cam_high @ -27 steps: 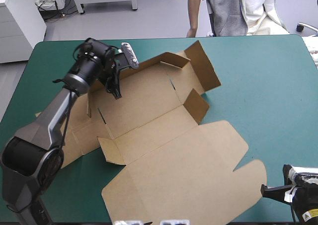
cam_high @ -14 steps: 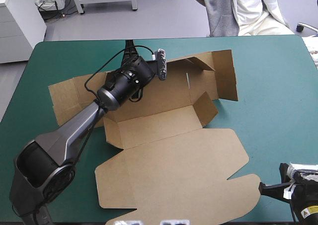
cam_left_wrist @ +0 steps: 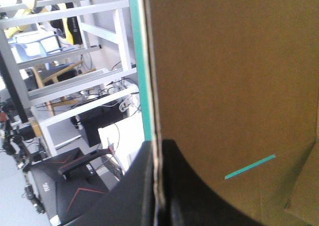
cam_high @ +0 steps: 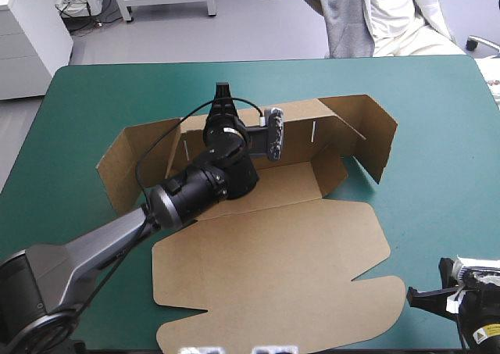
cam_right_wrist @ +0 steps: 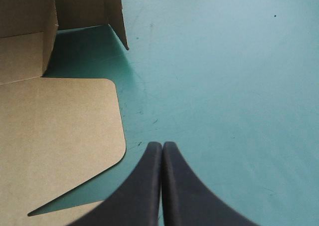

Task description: Fold the box

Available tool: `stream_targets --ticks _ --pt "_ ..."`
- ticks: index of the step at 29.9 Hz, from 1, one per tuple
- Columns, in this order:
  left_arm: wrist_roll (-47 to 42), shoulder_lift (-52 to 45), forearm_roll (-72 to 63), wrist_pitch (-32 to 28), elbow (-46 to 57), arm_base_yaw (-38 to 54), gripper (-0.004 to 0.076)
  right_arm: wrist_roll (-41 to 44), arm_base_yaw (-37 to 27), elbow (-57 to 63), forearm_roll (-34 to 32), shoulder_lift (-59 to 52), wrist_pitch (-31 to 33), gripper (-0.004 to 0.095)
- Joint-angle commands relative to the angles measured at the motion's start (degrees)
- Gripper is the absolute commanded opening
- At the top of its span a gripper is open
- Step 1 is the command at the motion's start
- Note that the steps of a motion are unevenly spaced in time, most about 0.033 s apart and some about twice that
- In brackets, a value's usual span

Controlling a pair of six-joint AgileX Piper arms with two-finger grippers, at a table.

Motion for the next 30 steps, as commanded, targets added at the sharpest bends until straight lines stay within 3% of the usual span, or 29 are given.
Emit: stream_targets --ticks 1,9,17,24,30 --pt "-8.6 -5.2 11.7 -2.6 5.3 -3.9 -0.001 0.0 -0.3 -1.7 0.3 1.2 -3.7 -0.0016" --pt "-35.2 -8.4 33.0 -3.5 20.1 -8.0 -0.001 0.1 -0.3 -1.7 2.9 1.2 -3.9 -0.0016" --pt "-52.7 -8.4 48.3 -4.6 30.7 -8.0 -0.001 0.1 -0.3 -1.7 3.8 1.2 -3.6 -0.0016" --pt "-53.2 -8.4 47.9 -5.0 31.0 -8.0 -0.001 -1.1 -0.3 -4.2 6.1 7.6 -3.9 -0.0015" --pt "-53.1 -8.4 47.9 -6.0 31.0 -8.0 -0.001 -7.6 -0.3 -18.1 8.1 22.3 -5.3 -0.0017"
